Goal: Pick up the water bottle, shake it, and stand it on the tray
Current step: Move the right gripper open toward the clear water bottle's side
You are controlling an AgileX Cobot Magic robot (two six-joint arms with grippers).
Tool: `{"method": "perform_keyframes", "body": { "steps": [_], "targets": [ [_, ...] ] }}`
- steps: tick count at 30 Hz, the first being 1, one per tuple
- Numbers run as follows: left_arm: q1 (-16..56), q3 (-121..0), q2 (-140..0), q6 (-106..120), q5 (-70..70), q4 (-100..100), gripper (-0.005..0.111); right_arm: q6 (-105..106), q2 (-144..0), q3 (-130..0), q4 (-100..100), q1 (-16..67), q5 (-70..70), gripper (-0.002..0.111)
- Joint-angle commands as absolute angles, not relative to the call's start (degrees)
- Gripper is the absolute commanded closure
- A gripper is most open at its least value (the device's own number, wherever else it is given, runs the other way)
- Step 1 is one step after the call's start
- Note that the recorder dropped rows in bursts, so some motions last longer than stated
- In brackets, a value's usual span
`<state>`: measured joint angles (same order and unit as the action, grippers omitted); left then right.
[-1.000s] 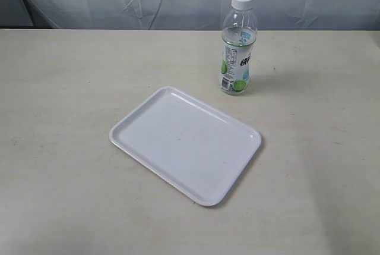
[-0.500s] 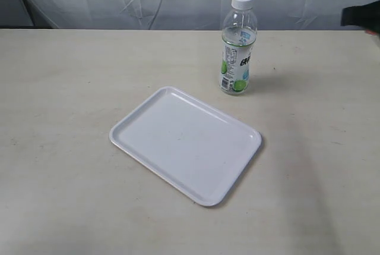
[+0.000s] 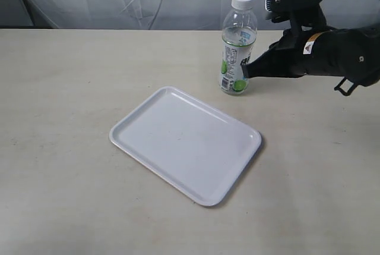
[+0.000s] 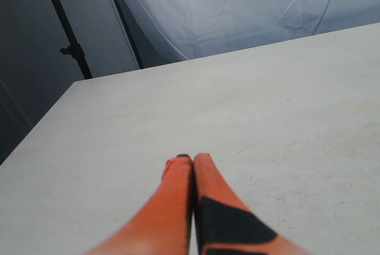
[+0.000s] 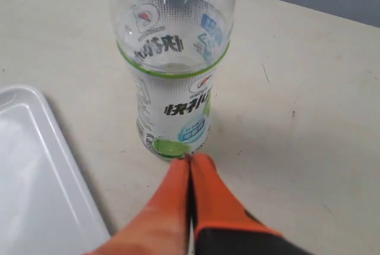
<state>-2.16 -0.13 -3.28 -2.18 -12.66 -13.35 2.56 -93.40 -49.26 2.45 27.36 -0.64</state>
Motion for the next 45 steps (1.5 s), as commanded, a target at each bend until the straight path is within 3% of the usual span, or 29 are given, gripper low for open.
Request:
{"method": "perform_keyframes", "body": {
  "steps": [1,20,22,25,30,45],
  "targets": [
    [-2.20,0.00,-3.04,-2.58,-11.90,-13.14,0.107,3.09,-94.47,-49.01,2.40,27.49,-1.95,0.109],
    [-2.20,0.00,-3.04,-2.58,-11.90,-13.14,0.107,1.60,-94.56,-49.01,-1.71,27.49,-4.17,0.108],
    [-2.20,0.00,-3.04,-2.58,-11.90,-13.14,0.107,1.60,-94.56,-49.01,-2.11,27.49,-4.63,0.100],
    [-2.20,0.00,-3.04,-2.58,-11.90,-13.14,0.107,1.60,-94.56,-49.01,-3.25,27.49,-5.64,0.074],
    [-2.20,0.00,-3.04,-2.58,-11.90,-13.14,0.107,1.60,-94.94,-49.01,-4.83,27.49,-9.94,0.006],
    [-2.20,0.00,-3.04,-2.58,-11.90,-13.14,0.107,1.35,-103.13,-49.01,-9.70,27.49,-20.27,0.004]
  ]
}}
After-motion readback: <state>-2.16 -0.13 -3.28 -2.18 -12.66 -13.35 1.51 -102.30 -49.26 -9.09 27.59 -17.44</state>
